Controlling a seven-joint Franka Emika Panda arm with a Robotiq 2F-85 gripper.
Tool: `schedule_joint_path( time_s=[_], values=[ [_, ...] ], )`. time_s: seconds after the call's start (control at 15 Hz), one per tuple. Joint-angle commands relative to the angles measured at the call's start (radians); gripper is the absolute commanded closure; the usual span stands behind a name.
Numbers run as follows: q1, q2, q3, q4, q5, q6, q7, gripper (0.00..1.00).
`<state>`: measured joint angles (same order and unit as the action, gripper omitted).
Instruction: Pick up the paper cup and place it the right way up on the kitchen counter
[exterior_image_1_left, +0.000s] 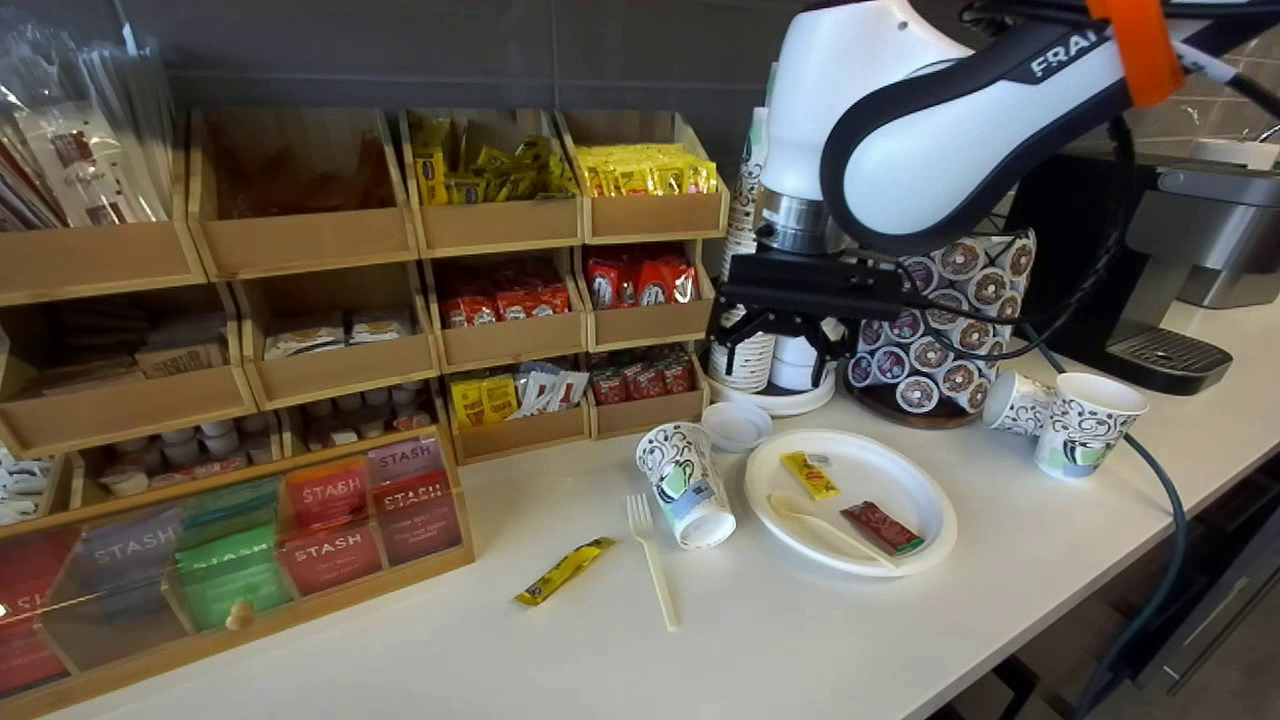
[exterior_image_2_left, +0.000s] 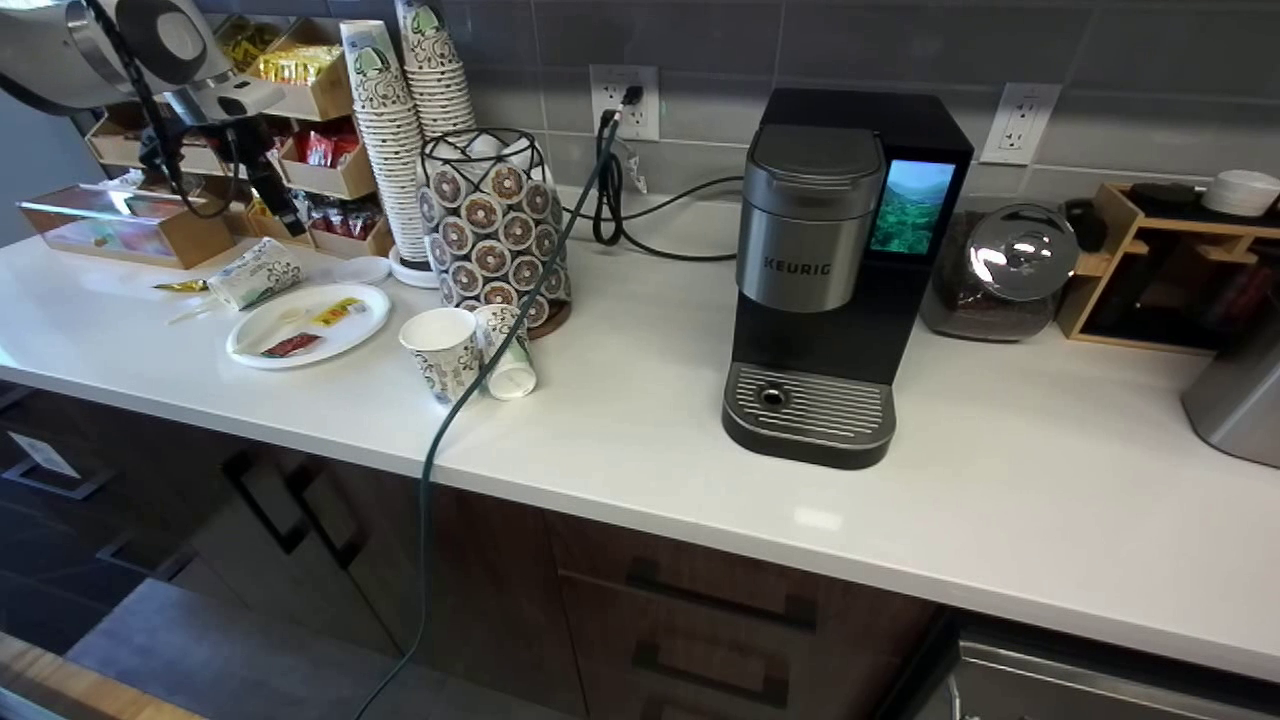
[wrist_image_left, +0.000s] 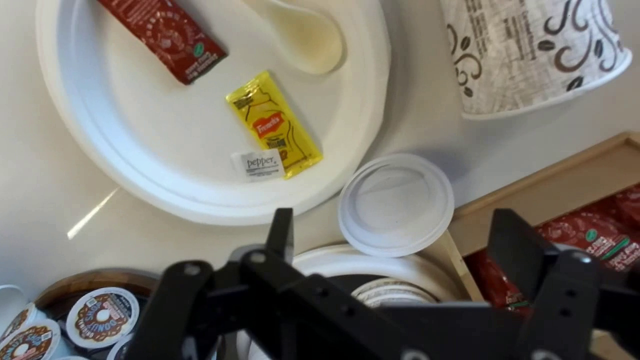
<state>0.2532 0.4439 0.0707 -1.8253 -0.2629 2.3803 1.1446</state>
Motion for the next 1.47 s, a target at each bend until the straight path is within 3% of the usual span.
schedule_joint_path(
  time_s=[0.0, 0.27, 0.47, 0.8, 1.13, 1.27, 1.4],
  values=[
    [0.03, 0.012, -0.025, 0.014, 0.015, -0.005, 0.0, 0.0],
    [0.033, 0.02, -0.032, 0.026, 0.014, -0.008, 0.004, 0.0],
    [0.023, 0.069, -0.014, 0.064, 0.067, 0.051, -0.02, 0.0],
    [0.019, 0.165, 0.009, 0.137, 0.163, 0.042, -0.083, 0.0],
    [0.033, 0.239, -0.007, 0.205, 0.227, 0.063, -0.097, 0.0],
    [0.032, 0.253, -0.002, 0.231, 0.244, 0.02, -0.106, 0.0],
    [0.023, 0.259, 0.021, 0.248, 0.274, -0.069, -0.149, 0.08]
  ],
)
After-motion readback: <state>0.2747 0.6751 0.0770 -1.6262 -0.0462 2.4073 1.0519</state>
